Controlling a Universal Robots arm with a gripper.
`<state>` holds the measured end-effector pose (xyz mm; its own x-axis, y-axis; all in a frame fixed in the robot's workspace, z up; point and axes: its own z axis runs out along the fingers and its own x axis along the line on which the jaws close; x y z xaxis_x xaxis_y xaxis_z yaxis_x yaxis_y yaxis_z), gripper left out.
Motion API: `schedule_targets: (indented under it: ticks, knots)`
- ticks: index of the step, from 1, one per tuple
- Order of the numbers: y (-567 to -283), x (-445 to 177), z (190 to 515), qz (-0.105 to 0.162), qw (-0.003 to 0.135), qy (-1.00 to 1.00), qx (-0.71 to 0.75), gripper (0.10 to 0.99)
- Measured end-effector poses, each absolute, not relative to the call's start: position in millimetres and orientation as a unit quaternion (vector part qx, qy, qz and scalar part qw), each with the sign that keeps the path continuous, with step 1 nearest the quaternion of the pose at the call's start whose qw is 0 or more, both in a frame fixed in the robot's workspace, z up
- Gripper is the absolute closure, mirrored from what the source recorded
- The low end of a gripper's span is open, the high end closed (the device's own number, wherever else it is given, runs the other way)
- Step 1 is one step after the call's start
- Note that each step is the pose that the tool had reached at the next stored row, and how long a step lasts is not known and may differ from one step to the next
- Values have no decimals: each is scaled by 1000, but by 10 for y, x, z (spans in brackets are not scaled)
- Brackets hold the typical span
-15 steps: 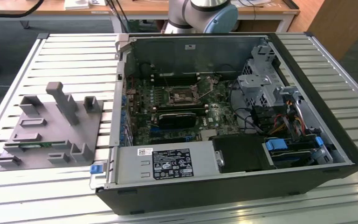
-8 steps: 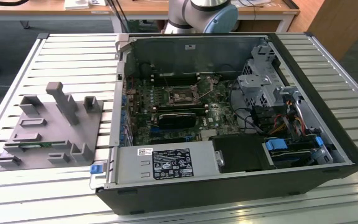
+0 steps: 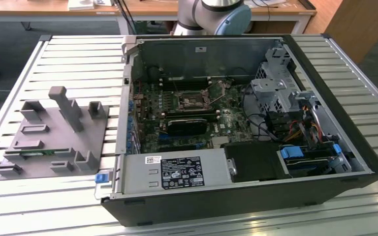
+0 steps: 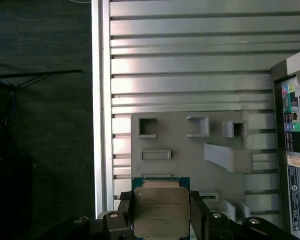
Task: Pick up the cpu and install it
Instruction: 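Pick up the cpu and move it towards the insertion slot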
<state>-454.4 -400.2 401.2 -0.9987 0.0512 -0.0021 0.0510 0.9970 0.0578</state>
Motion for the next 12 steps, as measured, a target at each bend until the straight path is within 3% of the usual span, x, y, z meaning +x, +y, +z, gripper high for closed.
schedule_targets:
  ticks: [12]
  knots:
    - [-4002,-4399,4016,29,2,999,26,545]
